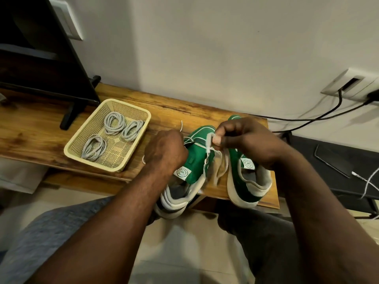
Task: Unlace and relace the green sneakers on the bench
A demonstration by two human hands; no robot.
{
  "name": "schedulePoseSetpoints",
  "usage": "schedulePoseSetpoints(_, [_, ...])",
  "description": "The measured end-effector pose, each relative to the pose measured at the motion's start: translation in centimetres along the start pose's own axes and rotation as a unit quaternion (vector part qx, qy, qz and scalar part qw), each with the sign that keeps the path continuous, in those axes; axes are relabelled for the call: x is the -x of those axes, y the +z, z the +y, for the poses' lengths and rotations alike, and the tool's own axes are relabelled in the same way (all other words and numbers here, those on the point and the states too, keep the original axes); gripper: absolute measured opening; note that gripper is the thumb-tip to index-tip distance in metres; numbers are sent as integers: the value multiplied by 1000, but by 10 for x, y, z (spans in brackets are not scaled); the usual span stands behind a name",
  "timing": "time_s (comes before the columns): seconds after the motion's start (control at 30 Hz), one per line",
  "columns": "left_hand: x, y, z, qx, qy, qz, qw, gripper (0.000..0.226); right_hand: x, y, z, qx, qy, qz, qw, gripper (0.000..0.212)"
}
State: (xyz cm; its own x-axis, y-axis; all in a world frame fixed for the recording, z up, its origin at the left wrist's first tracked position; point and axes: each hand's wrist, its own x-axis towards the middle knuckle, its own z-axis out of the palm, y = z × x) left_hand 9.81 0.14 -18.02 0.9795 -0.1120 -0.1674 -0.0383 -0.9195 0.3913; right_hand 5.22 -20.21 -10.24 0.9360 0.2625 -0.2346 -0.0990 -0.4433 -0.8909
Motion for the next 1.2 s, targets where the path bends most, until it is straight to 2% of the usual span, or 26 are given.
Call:
schedulePoseSetpoints(0.03, [0,-1,1,2,3,-6,1000,21,-6,-1,12,95,52,69,992,10])
schedulePoseSetpoints(0.1, [1,-3,2,2,5,-13,1000,22,-19,-3,29,241,118,186,945,10])
schedulePoseSetpoints(0.17, [1,-3,3,-2,8,-18,1000,22,-27,-5,28,266,126,274,916,16])
schedulePoseSetpoints(0.23, [3,-4,3,-3,14,-21,1000,24,-32,-3,24,278,117,307,903,42])
schedulePoseSetpoints(0.27, [3,-5,4,-3,18,-21,1000,25,-34,0,20,286,113,305,901,47])
schedulePoseSetpoints(0.33, [4,-6,3,-4,32,-18,999,29,-35,11,15,296,117,274,908,42])
schedulePoseSetpoints(0.4, [5,-7,4,-5,48,-19,999,31,-36,23,14,322,147,198,914,40])
schedulePoseSetpoints(0.47, [6,-8,6,-6,57,-19,998,31,-37,36,15,348,186,109,912,56])
schedulePoseSetpoints(0.53, [8,-9,7,-14,65,-19,998,34,-38,47,18,352,209,67,910,66])
schedulePoseSetpoints(0.73, [8,5,9,-61,139,-18,988,50,-39,48,22,314,178,101,927,39])
schedulePoseSetpoints(0.97, [10,19,7,-47,127,-26,990,46,-41,48,34,284,168,114,937,28])
schedulePoseSetpoints(1.2, [9,22,6,-65,130,-18,989,43,-47,67,42,335,195,169,907,31])
